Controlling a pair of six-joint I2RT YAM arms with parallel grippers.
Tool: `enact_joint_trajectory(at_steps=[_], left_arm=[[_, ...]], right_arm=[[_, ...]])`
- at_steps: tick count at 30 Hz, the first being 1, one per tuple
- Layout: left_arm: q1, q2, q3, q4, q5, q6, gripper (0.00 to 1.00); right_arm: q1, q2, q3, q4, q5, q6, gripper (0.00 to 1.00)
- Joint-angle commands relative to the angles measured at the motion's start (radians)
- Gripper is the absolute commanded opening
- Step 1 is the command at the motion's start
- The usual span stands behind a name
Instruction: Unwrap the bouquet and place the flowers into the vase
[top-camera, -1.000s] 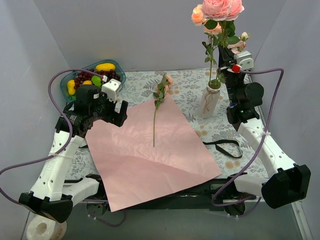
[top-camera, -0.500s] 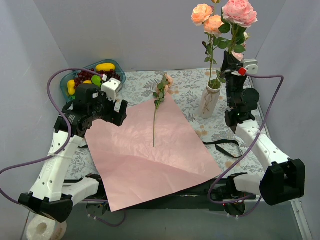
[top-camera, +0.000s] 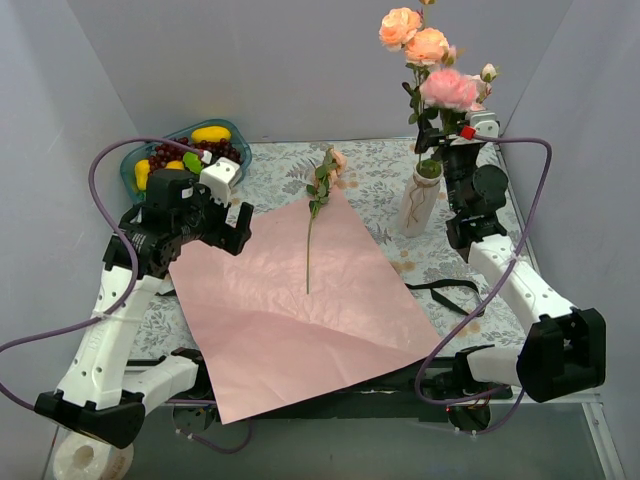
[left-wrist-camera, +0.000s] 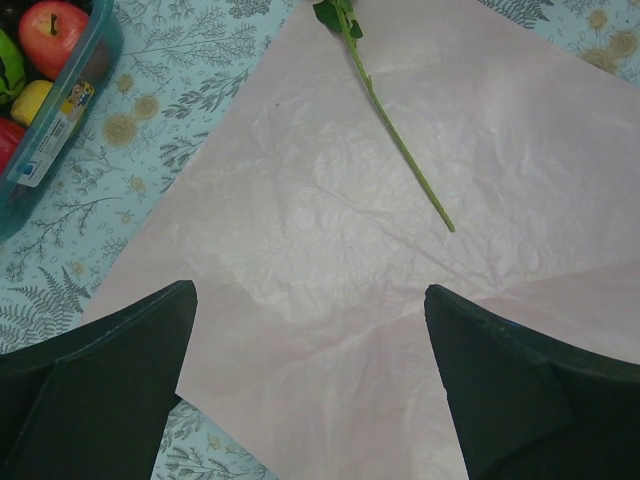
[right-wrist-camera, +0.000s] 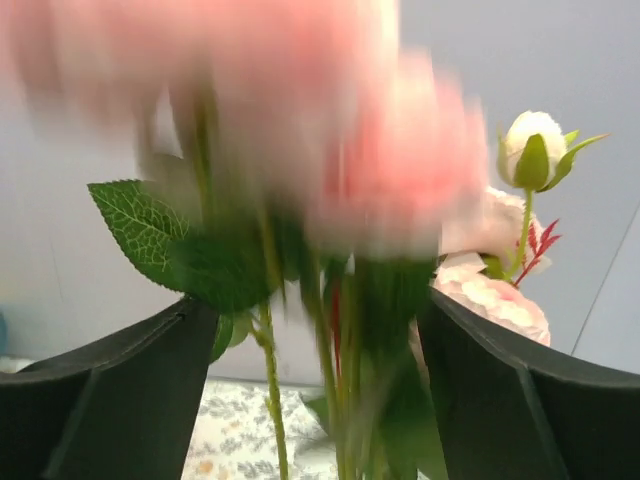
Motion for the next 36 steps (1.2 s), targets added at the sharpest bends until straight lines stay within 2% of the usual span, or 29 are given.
enact_joint_trajectory(at_steps=[1,8,13,15,22,25,26,29,30,32,33,36], left_arm=[[0.000,-0.029,0.038,-0.036,0.021,0.021,0.98],[0.000,-0.040,0.022,-0.036,0.029,0.025,0.98],[0.000,-0.035,0.022,-0.028,0.041,0.013,0.98],[0.000,-0.031,0.020,-0.025,0.047,0.007,0.98],[0.000,-0.025,0.025,-0.030,0.054,-0.002,0.98],[0.000,-0.023,0.020,-0.025,0.040,-0.005,0.98],[0.000,-0.025,0.019,-0.022,0.037,-0.008,0.98],[0.000,-0.018,0.025,-0.007,0.014,-0.028,0.98],[0.000,-0.015,0.023,0.002,0.006,-0.034,0.98],[0.000,-0.002,0.026,0.005,-0.012,-0.047,0.98],[0.000,0.001,0.026,0.007,-0.014,-0.051,0.98],[0.000,0.006,0.019,0.016,-0.015,-0.064,0.98]], right_arm=[[-0.007,-0.079,0.034,-0.080,-0.049,-0.013,0.90],[-0.005,-0.216,0.100,-0.361,-0.069,-0.039,0.93],[-0.007,-0.303,0.204,-0.432,-0.065,-0.011,0.94],[-0.005,-0.306,0.270,-0.501,-0.055,0.026,0.94],[-0.005,-0.261,0.482,-0.587,-0.073,0.046,0.96],[-0.004,-0.199,0.614,-0.635,-0.182,0.082,0.97],[-0.004,-0.173,0.666,-0.700,-0.241,0.090,0.97],[0.082,-0.058,0.850,-0.846,-0.234,0.043,0.97],[0.164,-0.028,0.920,-0.903,-0.214,0.012,0.97],[0.254,0.060,0.962,-0.965,-0.098,-0.066,0.97],[0.327,0.085,0.973,-1.003,-0.067,-0.081,0.97],[0.422,0.209,0.953,-1.012,0.049,-0.082,0.97]])
